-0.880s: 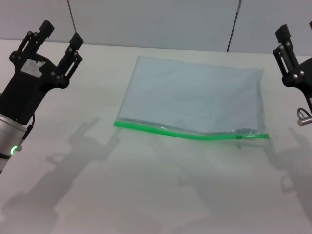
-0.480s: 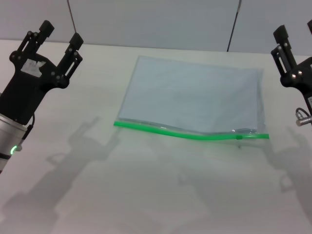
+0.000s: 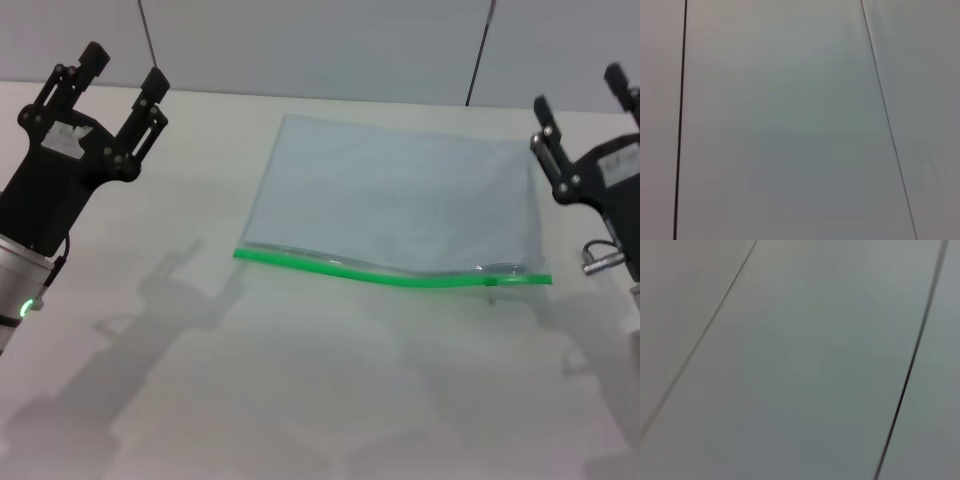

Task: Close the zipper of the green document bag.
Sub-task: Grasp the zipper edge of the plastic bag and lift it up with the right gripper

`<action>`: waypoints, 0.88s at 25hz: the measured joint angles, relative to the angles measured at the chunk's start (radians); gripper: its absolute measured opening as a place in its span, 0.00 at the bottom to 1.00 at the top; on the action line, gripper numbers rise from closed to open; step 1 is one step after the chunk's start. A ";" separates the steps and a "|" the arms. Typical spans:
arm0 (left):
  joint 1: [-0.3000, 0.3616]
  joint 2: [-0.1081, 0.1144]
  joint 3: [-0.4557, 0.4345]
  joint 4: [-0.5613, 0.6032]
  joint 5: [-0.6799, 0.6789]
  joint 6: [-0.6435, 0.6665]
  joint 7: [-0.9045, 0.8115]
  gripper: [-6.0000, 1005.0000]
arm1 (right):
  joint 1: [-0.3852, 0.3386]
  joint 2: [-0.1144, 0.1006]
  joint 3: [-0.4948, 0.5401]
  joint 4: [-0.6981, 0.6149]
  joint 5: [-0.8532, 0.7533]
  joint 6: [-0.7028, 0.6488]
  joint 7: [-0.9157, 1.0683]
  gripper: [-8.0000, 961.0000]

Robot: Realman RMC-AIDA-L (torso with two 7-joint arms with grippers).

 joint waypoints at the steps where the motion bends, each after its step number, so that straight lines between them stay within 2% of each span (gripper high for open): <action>1: 0.000 0.000 0.000 0.001 0.000 0.000 0.000 0.68 | -0.008 0.001 0.001 -0.001 0.004 0.012 -0.051 0.71; 10: 0.003 0.002 -0.003 0.004 -0.004 0.000 -0.002 0.68 | -0.094 0.006 0.004 -0.004 0.075 0.048 -0.545 0.71; 14: 0.004 0.002 -0.004 0.004 -0.005 0.000 -0.001 0.68 | -0.107 0.006 0.003 -0.004 0.075 0.129 -0.708 0.71; 18: 0.004 0.002 -0.005 0.004 -0.006 0.000 -0.001 0.68 | -0.108 0.006 0.009 -0.004 0.083 0.258 -0.794 0.71; 22: 0.004 0.002 -0.006 0.005 -0.006 0.000 -0.003 0.68 | -0.106 0.006 0.005 -0.004 0.122 0.301 -0.828 0.71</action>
